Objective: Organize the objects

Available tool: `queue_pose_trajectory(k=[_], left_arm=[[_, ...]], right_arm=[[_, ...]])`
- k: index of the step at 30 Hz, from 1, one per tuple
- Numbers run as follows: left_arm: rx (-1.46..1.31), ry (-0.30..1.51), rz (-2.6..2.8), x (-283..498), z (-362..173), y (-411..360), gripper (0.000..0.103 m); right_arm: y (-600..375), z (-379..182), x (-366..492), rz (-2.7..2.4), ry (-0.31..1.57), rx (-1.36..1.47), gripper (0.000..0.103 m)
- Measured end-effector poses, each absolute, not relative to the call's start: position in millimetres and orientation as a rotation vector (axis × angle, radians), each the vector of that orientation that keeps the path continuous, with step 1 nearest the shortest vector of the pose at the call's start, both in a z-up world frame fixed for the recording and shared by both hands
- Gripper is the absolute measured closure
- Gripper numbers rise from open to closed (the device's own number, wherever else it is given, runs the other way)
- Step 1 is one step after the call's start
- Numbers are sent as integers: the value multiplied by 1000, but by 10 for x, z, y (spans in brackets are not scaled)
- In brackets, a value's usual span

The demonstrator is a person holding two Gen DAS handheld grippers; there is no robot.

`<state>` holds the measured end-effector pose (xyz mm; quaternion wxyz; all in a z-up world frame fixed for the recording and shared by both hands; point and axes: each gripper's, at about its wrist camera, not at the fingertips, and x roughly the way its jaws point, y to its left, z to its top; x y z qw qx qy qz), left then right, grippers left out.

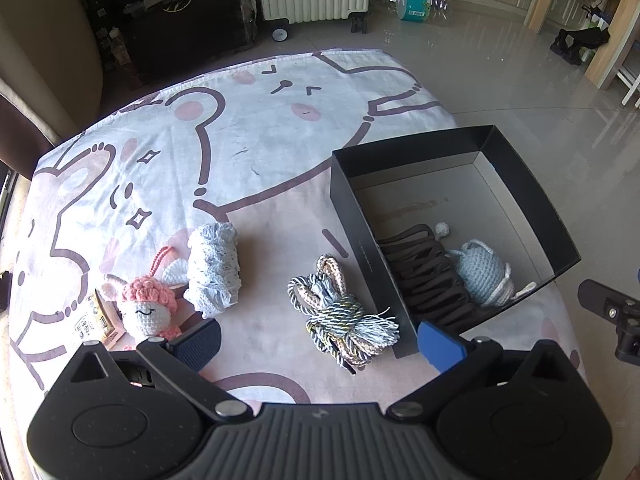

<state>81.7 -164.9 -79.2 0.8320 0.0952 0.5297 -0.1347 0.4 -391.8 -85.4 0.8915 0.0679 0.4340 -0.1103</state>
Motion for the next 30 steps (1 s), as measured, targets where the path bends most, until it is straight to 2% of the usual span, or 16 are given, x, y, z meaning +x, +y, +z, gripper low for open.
queue_pose_trajectory(k=[30], left_arm=[[174, 1052, -261, 861, -691, -1448, 0]], right_arm=[[-3801, -824, 102, -224, 885, 130, 0]])
